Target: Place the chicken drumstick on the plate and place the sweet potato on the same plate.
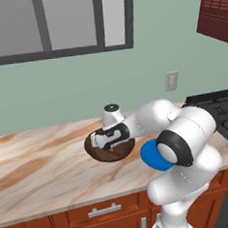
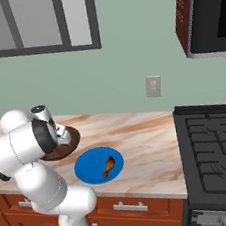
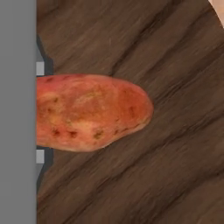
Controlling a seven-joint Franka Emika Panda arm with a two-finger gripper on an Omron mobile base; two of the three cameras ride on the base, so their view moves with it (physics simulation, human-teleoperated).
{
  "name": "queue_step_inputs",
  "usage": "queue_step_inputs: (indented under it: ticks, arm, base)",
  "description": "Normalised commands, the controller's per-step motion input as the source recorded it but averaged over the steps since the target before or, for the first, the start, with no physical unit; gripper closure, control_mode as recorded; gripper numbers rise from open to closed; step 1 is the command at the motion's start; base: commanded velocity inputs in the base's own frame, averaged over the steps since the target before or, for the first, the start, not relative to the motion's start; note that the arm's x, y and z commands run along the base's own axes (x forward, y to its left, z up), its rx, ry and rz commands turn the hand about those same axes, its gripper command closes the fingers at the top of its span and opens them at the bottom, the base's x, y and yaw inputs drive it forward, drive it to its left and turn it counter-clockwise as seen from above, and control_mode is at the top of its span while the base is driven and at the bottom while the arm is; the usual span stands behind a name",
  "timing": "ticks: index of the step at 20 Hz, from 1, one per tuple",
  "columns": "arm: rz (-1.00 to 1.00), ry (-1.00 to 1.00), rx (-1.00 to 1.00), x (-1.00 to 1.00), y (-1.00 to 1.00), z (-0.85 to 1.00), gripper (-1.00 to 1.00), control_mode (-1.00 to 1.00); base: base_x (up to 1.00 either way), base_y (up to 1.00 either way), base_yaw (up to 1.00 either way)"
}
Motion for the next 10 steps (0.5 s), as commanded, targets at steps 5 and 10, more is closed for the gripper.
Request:
queue_step_inputs:
  ticks: [5, 10]
  arm:
    - [0.0, -0.03, 0.0, -0.2, -0.04, 0.56, 1.0, -1.0]
    - [0.0, -0.01, 0.0, -0.42, -0.06, 0.63, 1.0, -1.0]
  base:
    - [0.0, 0.0, 0.0]
    - [0.0, 0.0, 0.0]
